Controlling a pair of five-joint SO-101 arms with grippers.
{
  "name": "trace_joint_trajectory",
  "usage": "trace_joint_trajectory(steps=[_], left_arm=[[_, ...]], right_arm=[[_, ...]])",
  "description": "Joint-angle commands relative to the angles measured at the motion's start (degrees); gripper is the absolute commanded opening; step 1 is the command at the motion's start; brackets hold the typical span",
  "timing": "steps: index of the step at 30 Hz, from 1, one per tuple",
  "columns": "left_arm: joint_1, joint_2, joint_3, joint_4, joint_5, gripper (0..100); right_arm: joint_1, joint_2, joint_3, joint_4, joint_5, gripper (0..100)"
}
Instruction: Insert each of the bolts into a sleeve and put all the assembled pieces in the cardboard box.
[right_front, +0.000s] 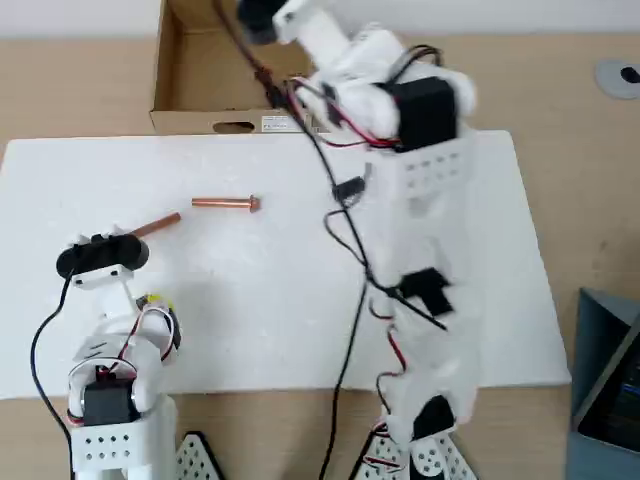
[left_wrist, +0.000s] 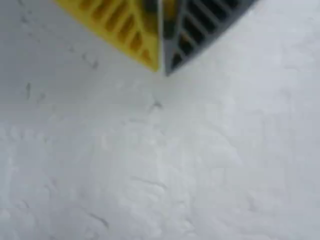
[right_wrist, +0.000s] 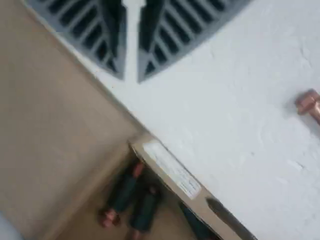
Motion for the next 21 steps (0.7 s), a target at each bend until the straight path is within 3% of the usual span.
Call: trace_joint_trajectory(steps=[1, 11, 21], left_arm=[[0.1, -0.4, -0.4, 0.1, -0.1, 0], [0.1, -0.4, -0.4, 0.1, -0.2, 0], [0.1, -0.4, -0.4, 0.1, -0.2, 0]], right_arm=[[4.1, -10.6, 10.9, 1.2, -4.7, 0.9], [13.0, -18.8, 35.8, 1.2, -23.6, 0.9], [13.8, -18.7, 54.6, -5.3, -41.6, 0.9]])
